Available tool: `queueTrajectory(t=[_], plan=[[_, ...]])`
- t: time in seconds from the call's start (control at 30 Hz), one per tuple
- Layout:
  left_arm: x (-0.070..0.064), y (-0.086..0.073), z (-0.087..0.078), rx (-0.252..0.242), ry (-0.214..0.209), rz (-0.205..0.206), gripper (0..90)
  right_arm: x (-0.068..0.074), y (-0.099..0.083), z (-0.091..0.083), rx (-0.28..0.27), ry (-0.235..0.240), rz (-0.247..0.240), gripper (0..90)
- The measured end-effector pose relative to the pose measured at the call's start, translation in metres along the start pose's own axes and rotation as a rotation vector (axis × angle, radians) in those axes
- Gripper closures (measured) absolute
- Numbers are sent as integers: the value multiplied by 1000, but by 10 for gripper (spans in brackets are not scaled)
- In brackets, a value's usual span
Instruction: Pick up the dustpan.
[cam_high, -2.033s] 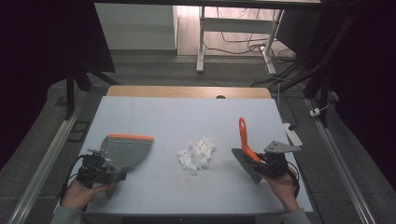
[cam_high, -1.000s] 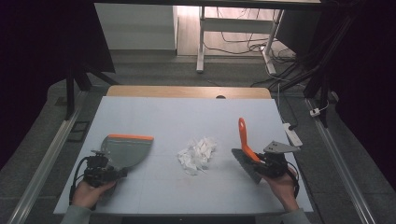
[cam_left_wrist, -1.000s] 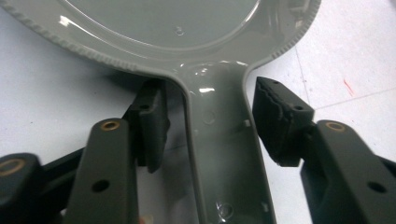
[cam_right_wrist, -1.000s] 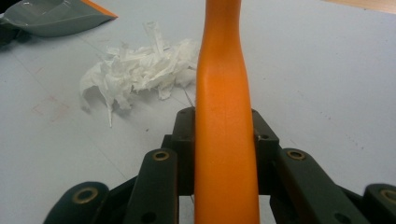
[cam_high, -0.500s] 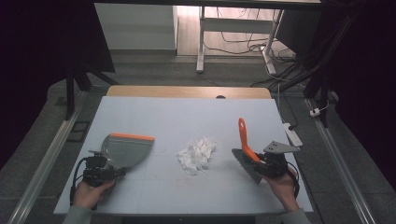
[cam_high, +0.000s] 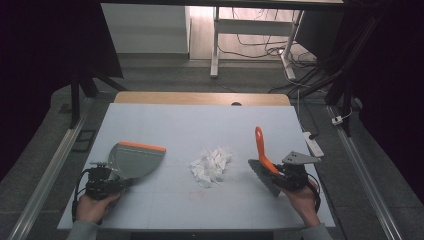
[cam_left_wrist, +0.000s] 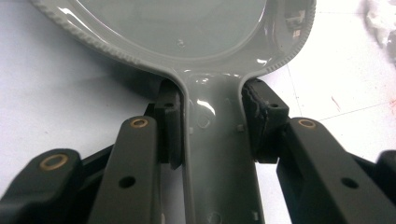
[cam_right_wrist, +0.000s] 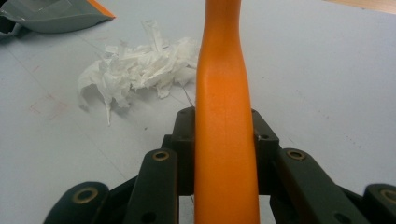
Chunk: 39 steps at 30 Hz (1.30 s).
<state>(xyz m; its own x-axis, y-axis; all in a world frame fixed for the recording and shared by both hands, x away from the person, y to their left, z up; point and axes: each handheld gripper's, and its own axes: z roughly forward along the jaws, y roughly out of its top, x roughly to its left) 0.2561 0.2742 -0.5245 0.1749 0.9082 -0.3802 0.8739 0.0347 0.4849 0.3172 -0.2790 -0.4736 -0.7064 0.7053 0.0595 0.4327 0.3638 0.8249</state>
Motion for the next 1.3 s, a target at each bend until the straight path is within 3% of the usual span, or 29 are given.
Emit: queueTrajectory(t=[0.4,0.6,1.07,1.3], plan=[[2,-2,-6,-51,-10,60,613,0,0,0,-3,0,1,702],[5,1,-9,-79,-27,111,613,2,1,-1,-10,-2,-1,702],[14,6,-21,-154,-93,219,613,4,4,1,-20,-4,-8,702],[13,14,-22,-167,-139,286,613,5,7,0,-45,-13,-4,702]])
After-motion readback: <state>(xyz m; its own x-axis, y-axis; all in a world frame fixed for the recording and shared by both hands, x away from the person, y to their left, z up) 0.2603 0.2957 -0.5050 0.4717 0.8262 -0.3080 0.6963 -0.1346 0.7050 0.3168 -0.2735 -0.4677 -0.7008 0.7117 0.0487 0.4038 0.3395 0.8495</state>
